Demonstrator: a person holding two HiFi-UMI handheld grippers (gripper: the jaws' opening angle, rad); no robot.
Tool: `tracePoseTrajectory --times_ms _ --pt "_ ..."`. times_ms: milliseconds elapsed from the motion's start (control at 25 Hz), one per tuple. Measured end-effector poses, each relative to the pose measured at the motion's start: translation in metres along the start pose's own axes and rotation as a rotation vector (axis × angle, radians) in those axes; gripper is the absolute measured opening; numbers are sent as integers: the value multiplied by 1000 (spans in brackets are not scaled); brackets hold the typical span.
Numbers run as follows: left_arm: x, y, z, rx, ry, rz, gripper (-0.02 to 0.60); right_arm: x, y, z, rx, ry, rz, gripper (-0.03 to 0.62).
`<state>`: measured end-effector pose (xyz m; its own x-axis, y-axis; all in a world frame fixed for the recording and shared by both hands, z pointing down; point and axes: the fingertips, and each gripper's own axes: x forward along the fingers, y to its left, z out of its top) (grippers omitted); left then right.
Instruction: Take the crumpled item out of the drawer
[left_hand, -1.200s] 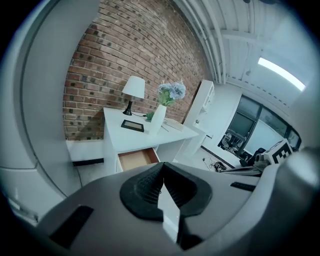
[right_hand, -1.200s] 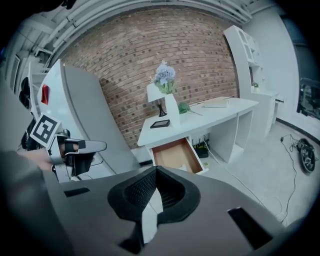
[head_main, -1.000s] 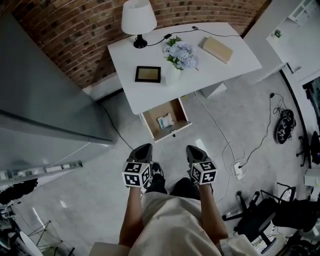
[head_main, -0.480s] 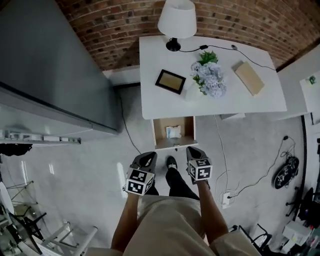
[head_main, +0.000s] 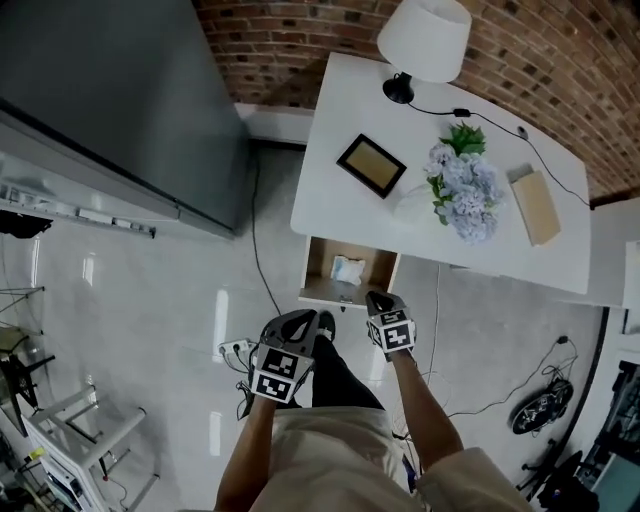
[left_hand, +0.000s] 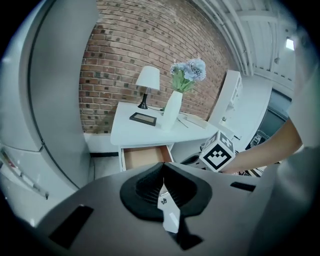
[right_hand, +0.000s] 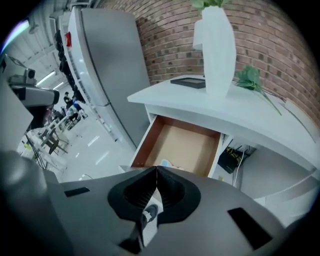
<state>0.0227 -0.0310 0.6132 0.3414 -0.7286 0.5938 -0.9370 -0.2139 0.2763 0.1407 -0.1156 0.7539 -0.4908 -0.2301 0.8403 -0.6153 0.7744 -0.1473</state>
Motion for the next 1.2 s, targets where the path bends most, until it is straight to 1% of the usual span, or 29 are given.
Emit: tracePoseTrajectory --times_ms 120,240,400,600,720,840,880,1000,1040,1120,1200 --pt "13 4 -11 -28 3 23 17 28 -6 -6 -56 38 30 26" --pt "25 11 -19 -55 1 34 17 60 -11 -17 -80 88 48 26" --pt "37 15 -35 -84 7 33 17 93 -18 -37 -45 130 60 26" --pt "54 19 -53 -124 17 35 17 128 -37 -51 53 146 51 28" --pt "61 20 -62 -142 19 38 17 145 -46 -54 66 153 54 34" --pt "63 23 -72 -144 31 39 17 161 -48 -54 45 166 67 81" --pt "63 25 -76 -149 35 44 17 166 -49 -54 37 171 68 87" --pt "61 35 -84 -179 36 69 17 179 -51 -56 29 183 85 135" --pt "60 38 -85 -189 36 77 17 183 -52 -57 31 190 96 154" --pt "60 42 -86 -201 35 87 17 190 -56 -61 31 212 111 216" --pt "58 44 -85 -209 30 93 17 194 -60 -65 26 235 108 219"
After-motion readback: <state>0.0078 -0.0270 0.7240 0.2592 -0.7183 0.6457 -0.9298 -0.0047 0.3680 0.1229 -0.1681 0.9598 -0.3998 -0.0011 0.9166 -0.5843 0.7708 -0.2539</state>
